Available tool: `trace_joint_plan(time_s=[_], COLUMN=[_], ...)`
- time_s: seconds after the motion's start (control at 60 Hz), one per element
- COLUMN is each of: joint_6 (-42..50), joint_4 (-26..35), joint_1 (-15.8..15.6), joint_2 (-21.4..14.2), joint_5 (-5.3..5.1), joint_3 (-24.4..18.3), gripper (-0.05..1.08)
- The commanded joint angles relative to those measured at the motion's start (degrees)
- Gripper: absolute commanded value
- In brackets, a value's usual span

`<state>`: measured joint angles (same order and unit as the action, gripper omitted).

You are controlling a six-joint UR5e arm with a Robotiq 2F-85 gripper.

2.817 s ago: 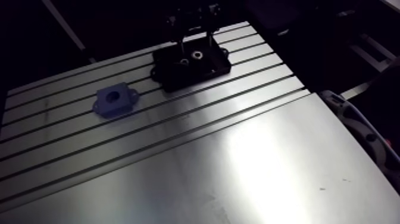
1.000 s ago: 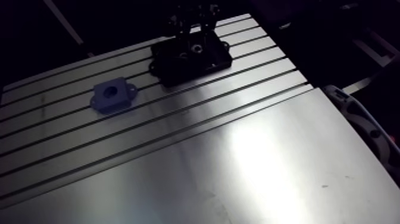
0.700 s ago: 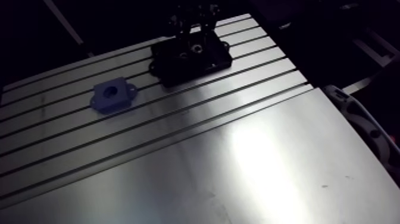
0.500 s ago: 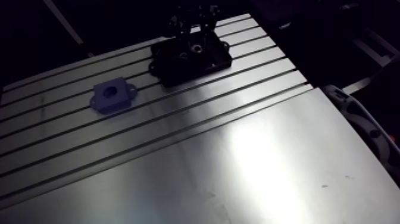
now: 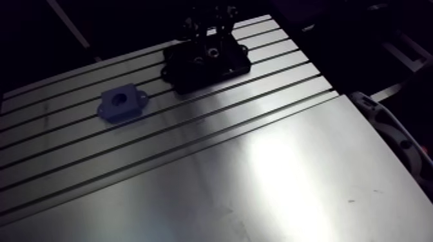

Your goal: Pick up the bearing and press it into the housing until flush.

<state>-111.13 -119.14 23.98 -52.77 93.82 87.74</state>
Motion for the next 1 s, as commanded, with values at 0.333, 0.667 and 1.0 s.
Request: trace_joint_plan(time_s=[0.333,0.667,1.0], joint_6=[-0.3,0.4,3.9], joint_4=[0.2,4.0,9.1], joint_1=[0.0,-0.6,-5.8], joint_2=[-0.7,-4.7,-11.9], joint_5=[-0.09,-0.25,-0.70], joint_3=[-1.0,-0.9,0.2], gripper=[0.59,0.59,0.62])
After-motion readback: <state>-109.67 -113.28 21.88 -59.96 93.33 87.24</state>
